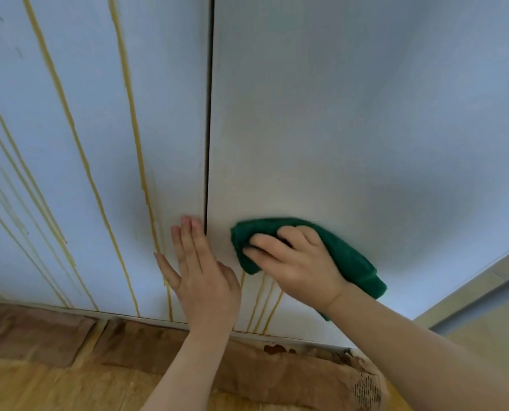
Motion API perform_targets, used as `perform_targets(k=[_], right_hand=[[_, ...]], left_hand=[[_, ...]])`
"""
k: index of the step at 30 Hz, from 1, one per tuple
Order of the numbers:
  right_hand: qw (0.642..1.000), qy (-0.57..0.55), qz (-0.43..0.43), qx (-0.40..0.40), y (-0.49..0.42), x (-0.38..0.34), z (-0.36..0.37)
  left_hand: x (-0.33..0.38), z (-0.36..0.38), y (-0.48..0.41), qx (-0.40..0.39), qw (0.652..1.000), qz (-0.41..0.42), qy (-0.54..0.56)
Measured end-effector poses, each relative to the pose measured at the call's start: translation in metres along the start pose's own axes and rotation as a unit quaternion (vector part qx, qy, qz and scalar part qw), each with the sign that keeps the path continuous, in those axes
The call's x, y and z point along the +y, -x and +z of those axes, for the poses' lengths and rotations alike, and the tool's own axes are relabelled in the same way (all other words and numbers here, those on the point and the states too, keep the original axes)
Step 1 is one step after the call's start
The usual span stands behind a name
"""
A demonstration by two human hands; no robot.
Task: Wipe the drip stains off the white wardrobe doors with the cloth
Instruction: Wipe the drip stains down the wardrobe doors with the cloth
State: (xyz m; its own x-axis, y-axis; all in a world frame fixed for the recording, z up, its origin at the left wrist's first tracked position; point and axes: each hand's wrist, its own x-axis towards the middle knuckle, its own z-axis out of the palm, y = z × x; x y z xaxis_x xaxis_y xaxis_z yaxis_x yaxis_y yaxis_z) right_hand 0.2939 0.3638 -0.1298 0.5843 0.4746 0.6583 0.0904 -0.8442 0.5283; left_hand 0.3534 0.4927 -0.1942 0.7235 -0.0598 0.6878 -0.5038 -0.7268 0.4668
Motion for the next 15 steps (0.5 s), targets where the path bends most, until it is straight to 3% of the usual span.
perform_targets(k=[3, 5, 7, 9, 12, 15], right_hand=[[0.979, 0.042, 0.145, 0.134, -0.050, 0.012, -0.009], [0.963, 0.045, 0.190, 0.184, -0.064, 0.013, -0.005], [0.977, 0.039, 0.137, 0.156, -0.042, 0.002, 0.006], [0.997, 0.007, 0.035, 0.065, 0.006, -0.013, 0.020], [0.995, -0.021, -0.074, -0.070, 0.056, -0.019, 0.026], [0.999, -0.023, -0.006, -0.043, 0.042, -0.016, 0.017]], left_hand=[[0.000, 0.002, 0.001, -0.001, 1.000, 0.007, -0.013], [-0.002, 0.002, -0.001, 0.003, 1.000, -0.006, -0.010], [-0.004, 0.000, -0.001, 0.003, 1.000, -0.014, -0.002], [-0.005, 0.000, 0.001, -0.006, 1.000, -0.010, 0.000], [-0.009, 0.002, 0.006, -0.045, 0.998, 0.004, -0.038], [-0.015, 0.005, 0.009, -0.065, 0.997, 0.016, -0.049]])
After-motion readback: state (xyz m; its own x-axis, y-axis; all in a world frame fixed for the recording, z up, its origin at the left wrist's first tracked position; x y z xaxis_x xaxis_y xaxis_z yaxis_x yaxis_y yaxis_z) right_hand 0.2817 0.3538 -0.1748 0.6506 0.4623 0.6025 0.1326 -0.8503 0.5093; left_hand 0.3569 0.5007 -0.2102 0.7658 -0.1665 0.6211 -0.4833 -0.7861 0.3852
